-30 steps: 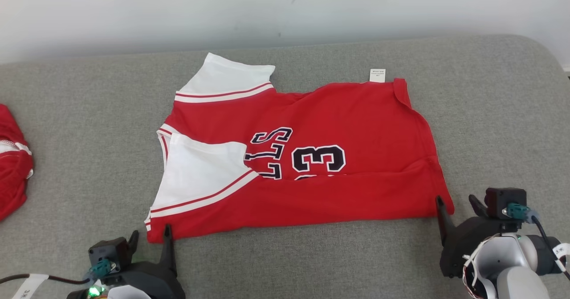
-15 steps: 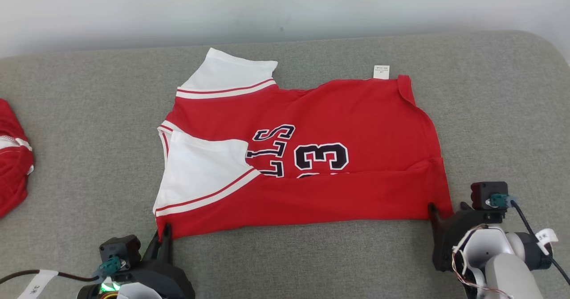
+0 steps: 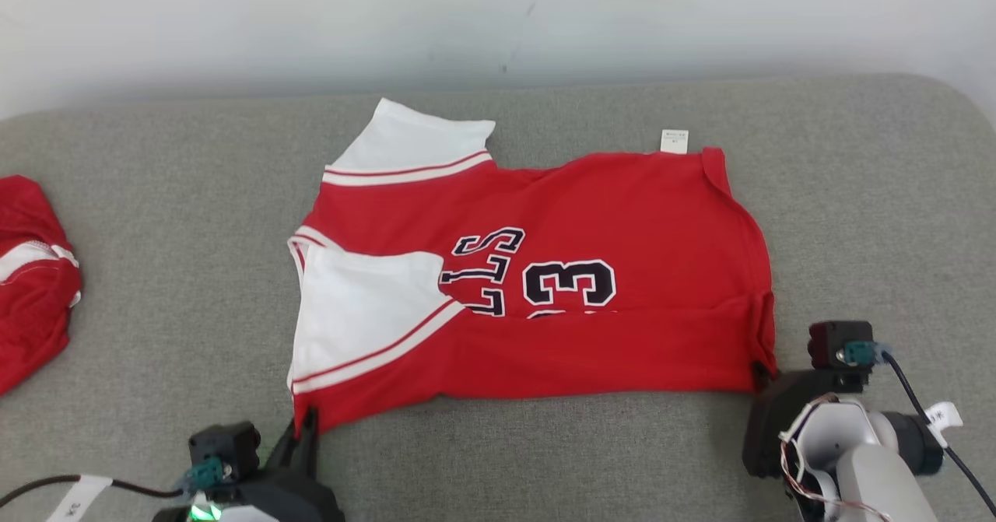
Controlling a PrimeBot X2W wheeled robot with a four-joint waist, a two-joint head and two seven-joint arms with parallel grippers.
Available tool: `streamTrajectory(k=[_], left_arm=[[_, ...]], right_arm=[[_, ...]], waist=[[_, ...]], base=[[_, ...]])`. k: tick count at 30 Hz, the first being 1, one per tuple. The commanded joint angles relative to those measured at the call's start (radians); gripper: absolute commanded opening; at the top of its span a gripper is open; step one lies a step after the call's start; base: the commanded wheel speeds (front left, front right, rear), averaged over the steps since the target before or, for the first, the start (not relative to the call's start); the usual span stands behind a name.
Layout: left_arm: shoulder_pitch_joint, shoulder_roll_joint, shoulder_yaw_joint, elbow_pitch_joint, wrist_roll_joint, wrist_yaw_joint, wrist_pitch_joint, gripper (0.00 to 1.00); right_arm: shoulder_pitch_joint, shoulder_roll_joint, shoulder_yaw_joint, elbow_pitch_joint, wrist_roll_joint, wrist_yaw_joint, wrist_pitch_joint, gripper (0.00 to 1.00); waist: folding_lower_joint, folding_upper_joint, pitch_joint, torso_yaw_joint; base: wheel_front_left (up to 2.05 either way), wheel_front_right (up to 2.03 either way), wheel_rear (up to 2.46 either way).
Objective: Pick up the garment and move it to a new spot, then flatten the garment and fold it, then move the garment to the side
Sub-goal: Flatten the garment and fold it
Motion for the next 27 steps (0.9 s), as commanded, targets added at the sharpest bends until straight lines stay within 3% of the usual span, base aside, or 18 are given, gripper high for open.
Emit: streamTrajectory(k=[1, 5, 19, 20, 21, 22, 27], left_arm=[[0.037, 0.007, -0.005, -0.008, -0.008, -0.003, 0.008, 0.0], [0.094, 0.023, 0.002, -0.062, -0.027, -0.002, 0.017, 0.0], [0.306, 0.087, 0.005, -0.263, -0.017, 0.089, 0.081, 0.0], [0.309, 0.088, 0.002, -0.262, -0.015, 0.092, 0.083, 0.0], [0.311, 0.093, -0.002, -0.26, -0.009, 0.094, 0.085, 0.85], [0.314, 0.095, -0.005, -0.257, -0.007, 0.098, 0.085, 1.0], [0.326, 0.113, 0.008, -0.247, -0.011, 0.106, 0.076, 1.0]], right_arm=[[0.036, -0.006, -0.004, -0.002, 0.012, -0.002, -0.001, 0.0], [0.085, -0.023, -0.012, -0.064, 0.03, -0.002, 0.005, 0.0], [0.306, -0.015, -0.048, -0.277, 0.063, -0.002, 0.109, 0.0], [0.314, -0.014, -0.048, -0.282, 0.059, -0.002, 0.108, 0.32], [0.321, -0.011, -0.052, -0.279, 0.064, -0.002, 0.114, 1.0], [0.327, -0.008, -0.05, -0.274, 0.07, -0.002, 0.122, 1.0], [0.343, -0.001, -0.036, -0.285, 0.09, -0.002, 0.138, 1.0]], waist=[[0.0, -0.0001, -0.021, -0.001], [0.0, -0.0001, -0.052, -0.004], [0.0, -0.0001, -0.116, 0.006], [0.0, -0.0001, -0.118, 0.006], [0.0, -0.0001, -0.119, 0.006], [0.0, -0.0001, -0.121, 0.006], [0.0, -0.0001, -0.127, 0.001]], base=[[0.0, 0.0, 0.0], [0.0, 0.0, 0.0], [0.0, 0.0, 0.0], [0.0, 0.0, 0.0], [0.0, 0.0, 0.0], [0.0, 0.0, 0.0], [0.0, 0.0, 0.0]])
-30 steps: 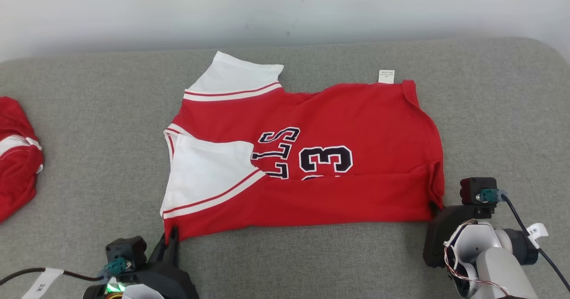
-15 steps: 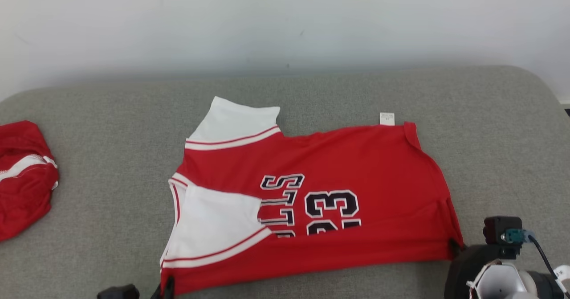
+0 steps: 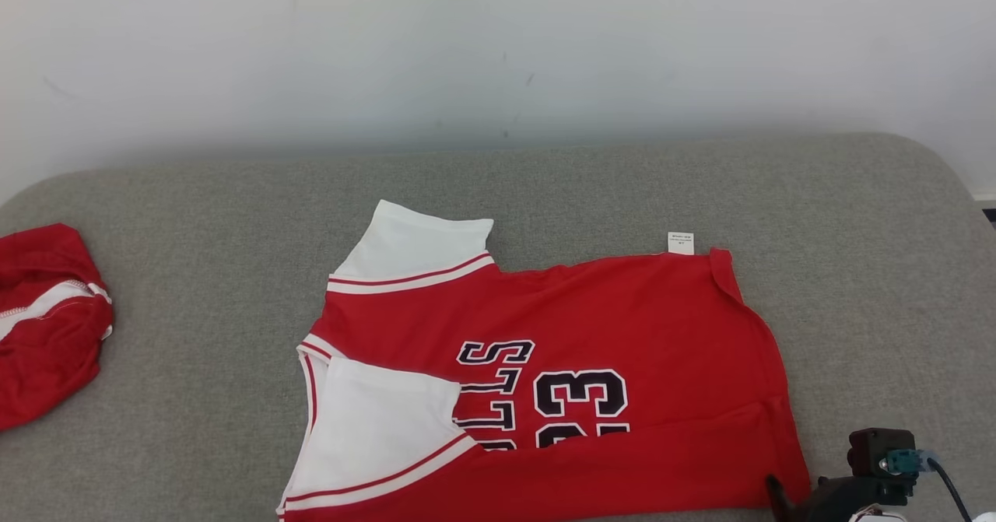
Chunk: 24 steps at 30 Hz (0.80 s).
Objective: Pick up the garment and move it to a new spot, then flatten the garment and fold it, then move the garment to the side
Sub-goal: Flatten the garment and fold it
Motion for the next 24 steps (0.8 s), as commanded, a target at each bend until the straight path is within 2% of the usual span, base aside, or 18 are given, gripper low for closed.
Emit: streamTrajectory(k=[1, 5, 12, 15, 19, 24], left_arm=[[0.009, 0.022, 0.018, -0.003, -0.004, 0.004, -0.01, 1.0], [-0.04, 0.052, 0.046, -0.033, -0.015, 0.004, -0.001, 1.0], [-0.246, 0.096, 0.06, -0.04, -0.016, -0.033, 0.073, 1.0], [-0.388, 0.08, 0.057, 0.015, -0.033, -0.043, 0.129, 1.0], [-0.591, 0.055, 0.013, 0.14, -0.015, -0.078, 0.198, 1.0], [-0.793, 0.029, -0.026, 0.306, 0.017, -0.104, 0.224, 1.0]], right_arm=[[0.011, 0.002, -0.004, -0.016, 0.007, -0.002, 0.004, 1.0], [0.011, 0.001, -0.025, -0.078, -0.005, -0.002, 0.007, 1.0], [-0.078, -0.006, 0.001, -0.206, 0.006, -0.002, 0.023, 1.0], [-0.148, -0.026, 0.05, -0.234, 0.006, -0.002, 0.027, 1.0], [-0.253, -0.037, 0.148, -0.233, 0.014, -0.002, 0.026, 1.0], [-0.37, -0.046, 0.264, -0.22, 0.039, -0.002, 0.003, 1.0]], waist=[[0.0, -0.0001, -0.001, -0.002], [0.0, -0.0001, 0.011, -0.001], [0.0, -0.0001, 0.083, -0.014], [0.0, -0.0001, 0.13, -0.036], [0.0, -0.0001, 0.195, -0.078], [0.0, -0.0001, 0.273, -0.14]], base=[[0.0, 0.0, 0.0], [0.0, 0.0, 0.0], [0.0, 0.0, 0.0], [0.0, 0.0, 0.0], [0.0, 0.0, 0.0], [0.0, 0.0, 0.0]])
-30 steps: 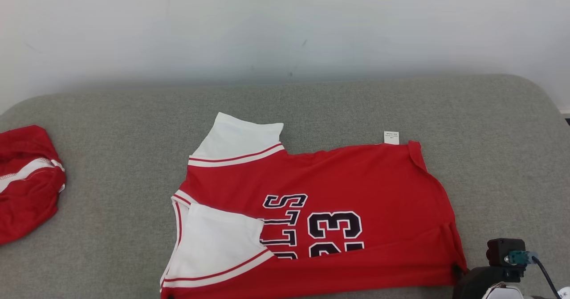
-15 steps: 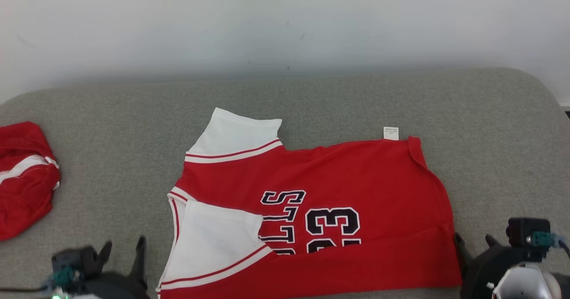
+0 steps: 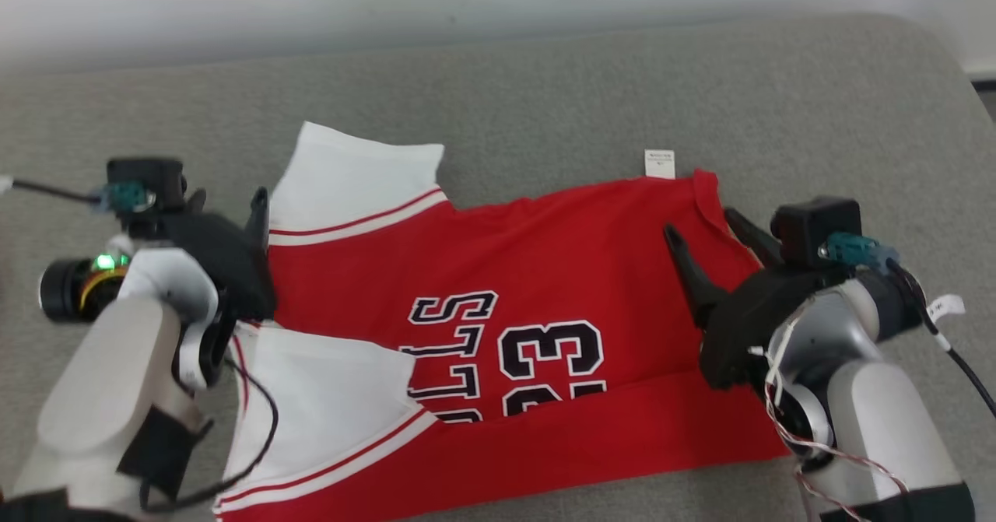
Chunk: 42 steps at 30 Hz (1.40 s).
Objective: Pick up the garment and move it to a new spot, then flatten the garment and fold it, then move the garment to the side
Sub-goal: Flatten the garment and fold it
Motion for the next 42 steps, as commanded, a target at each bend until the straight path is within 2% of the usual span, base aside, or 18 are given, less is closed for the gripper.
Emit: streamTrajectory(k=[1, 7, 12, 19, 25, 26, 27, 28, 30, 32, 34, 36, 38, 40, 41, 42], left_arm=[[-0.035, -0.004, -0.005, 0.022, 0.01, -0.003, 0.001, 1.0], [-0.19, -0.001, -0.026, 0.174, 0.05, -0.015, -0.018, 1.0], [-0.284, 0.009, -0.043, 0.262, 0.072, -0.028, -0.037, 1.0], [-0.362, 0.021, -0.057, 0.354, 0.092, -0.022, -0.037, 1.0], [-0.393, 0.032, -0.071, 0.412, 0.09, -0.051, -0.018, 1.0], [-0.394, 0.032, -0.073, 0.421, 0.086, -0.058, -0.014, 0.85], [-0.397, 0.034, -0.075, 0.427, 0.084, -0.07, -0.012, 0.8], [-0.401, 0.037, -0.077, 0.43, 0.079, -0.08, -0.01, 0.71], [-0.406, 0.04, -0.074, 0.436, 0.076, -0.085, -0.007, 0.71], [-0.411, 0.047, -0.075, 0.449, 0.073, -0.089, -0.002, 0.8], [-0.412, 0.047, -0.079, 0.458, 0.071, -0.093, 0.002, 0.8], [-0.419, 0.048, -0.083, 0.466, 0.072, -0.092, 0.008, 0.61], [-0.413, 0.043, -0.085, 0.482, 0.065, -0.095, 0.024, 0.47], [-0.405, 0.034, -0.083, 0.496, 0.055, -0.101, 0.046, 0.39], [-0.4, 0.032, -0.086, 0.499, 0.053, -0.102, 0.052, 0.16], [-0.397, 0.032, -0.091, 0.5, 0.054, -0.108, 0.055, 0.0]], right_arm=[[-0.024, -0.004, 0.008, 0.001, 0.01, -0.002, -0.01, 1.0], [-0.125, -0.021, 0.064, 0.012, 0.009, -0.002, -0.028, 1.0], [-0.165, -0.033, 0.053, 0.01, 0.004, -0.002, -0.037, 1.0], [-0.144, -0.036, 0.041, 0.014, 0.001, -0.002, -0.044, 1.0], [-0.135, -0.031, 0.042, 0.018, -0.001, -0.002, -0.048, 1.0], [-0.136, -0.031, 0.043, 0.02, 0.001, -0.002, -0.047, 1.0], [-0.138, -0.03, 0.048, 0.021, 0.004, -0.002, -0.045, 1.0], [-0.142, -0.028, 0.051, 0.021, 0.007, -0.002, -0.043, 1.0], [-0.146, -0.026, 0.057, 0.019, 0.01, -0.002, -0.039, 1.0], [-0.147, -0.022, 0.062, 0.013, 0.019, -0.002, -0.036, 1.0], [-0.139, -0.024, 0.065, 0.004, 0.025, -0.002, -0.031, 1.0], [-0.127, -0.032, 0.059, -0.006, 0.023, -0.002, -0.027, 1.0], [-0.119, -0.038, 0.053, -0.014, 0.023, -0.002, -0.023, 1.0], [-0.12, -0.041, 0.045, -0.018, 0.017, -0.002, -0.021, 1.0], [-0.121, -0.04, 0.043, -0.02, 0.014, -0.002, -0.019, 1.0], [-0.121, -0.037, 0.041, -0.019, 0.011, -0.002, -0.018, 1.0]], waist=[[-0.0002, -0.0001, 0.087, -0.075], [-0.0002, -0.0001, 0.17, -0.123], [-0.0002, -0.0001, 0.214, -0.133], [-0.0002, -0.0001, 0.227, -0.135], [-0.0002, -0.0001, 0.222, -0.138], [-0.0002, -0.0001, 0.22, -0.14], [-0.0002, -0.0001, 0.218, -0.145], [-0.0002, -0.0001, 0.217, -0.15], [-0.0002, -0.0001, 0.216, -0.157], [-0.0002, -0.0001, 0.217, -0.169], [-0.0002, -0.0001, 0.22, -0.178], [-0.0002, -0.0001, 0.225, -0.181], [-0.0002, -0.0001, 0.227, -0.181], [-0.0002, -0.0001, 0.229, -0.177], [-0.0002, -0.0001, 0.228, -0.174], [-0.0002, -0.0001, 0.227, -0.172]], base=[[0.0, 0.0, 0.0], [0.0, 0.0, 0.0], [0.0, 0.0, 0.0], [0.0, 0.0, 0.0], [0.0, 0.0, 0.0], [0.0, 0.0, 0.0], [0.0, 0.0, 0.0], [0.0, 0.0, 0.0], [0.0, 0.0, 0.0], [0.0, 0.0, 0.0], [0.0, 0.0, 0.0], [0.0, 0.0, 0.0], [0.0, 0.0, 0.0], [0.0, 0.0, 0.0], [0.0, 0.0, 0.0], [0.0, 0.0, 0.0]])
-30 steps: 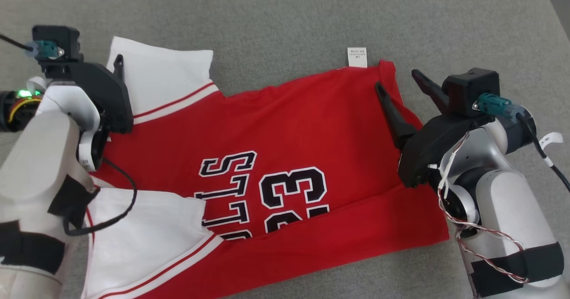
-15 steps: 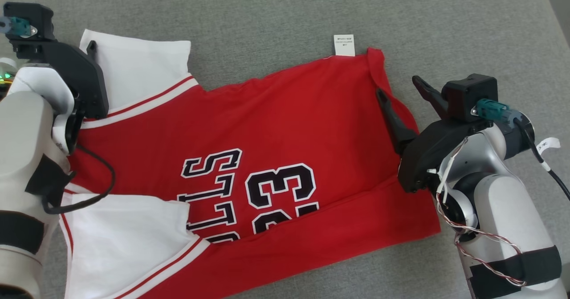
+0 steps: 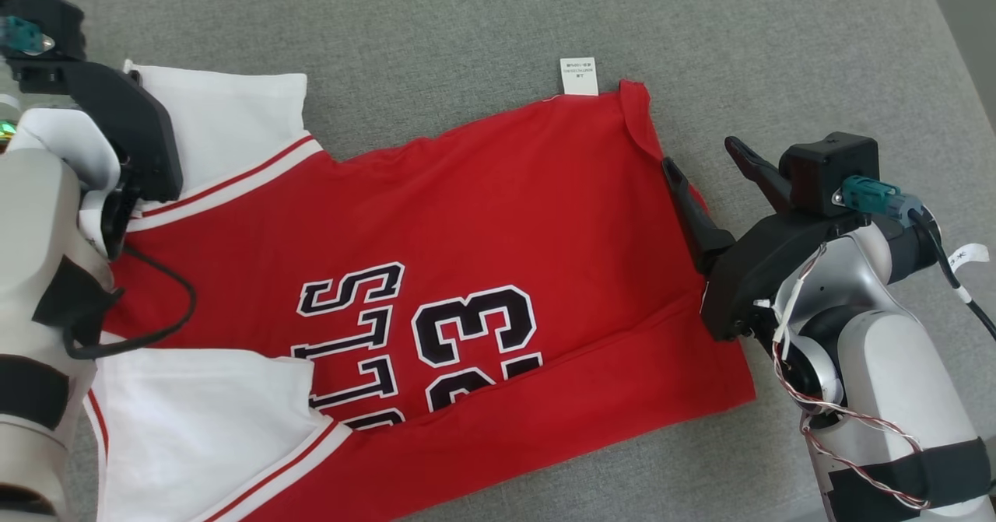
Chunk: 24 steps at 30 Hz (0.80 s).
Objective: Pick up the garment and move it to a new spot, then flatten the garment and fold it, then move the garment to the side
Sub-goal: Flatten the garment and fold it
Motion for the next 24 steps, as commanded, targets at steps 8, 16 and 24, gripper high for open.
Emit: streamTrajectory(k=[8, 16, 24], left_arm=[[0.013, 0.01, -0.001, -0.006, -0.027, -0.034, -0.005, 0.0], [0.001, 0.003, 0.087, -0.079, -0.166, -0.065, -0.019, 0.0], [0.005, 0.026, 0.097, -0.147, -0.207, -0.071, 0.006, 0.0]], right_arm=[[-0.047, -0.014, 0.011, 0.01, -0.09, -0.002, 0.028, 1.0], [-0.208, -0.057, 0.126, 0.101, -0.28, -0.002, 0.203, 1.0], [-0.309, -0.062, 0.126, 0.244, -0.332, -0.002, 0.235, 1.0]], waist=[[0.0001, 0.0, -0.008, 0.034], [0.0001, 0.0, 0.008, 0.066], [0.0001, 0.0, 0.039, 0.075]], base=[[0.0, 0.0, 0.0], [0.0, 0.0, 0.0], [0.0, 0.0, 0.0]])
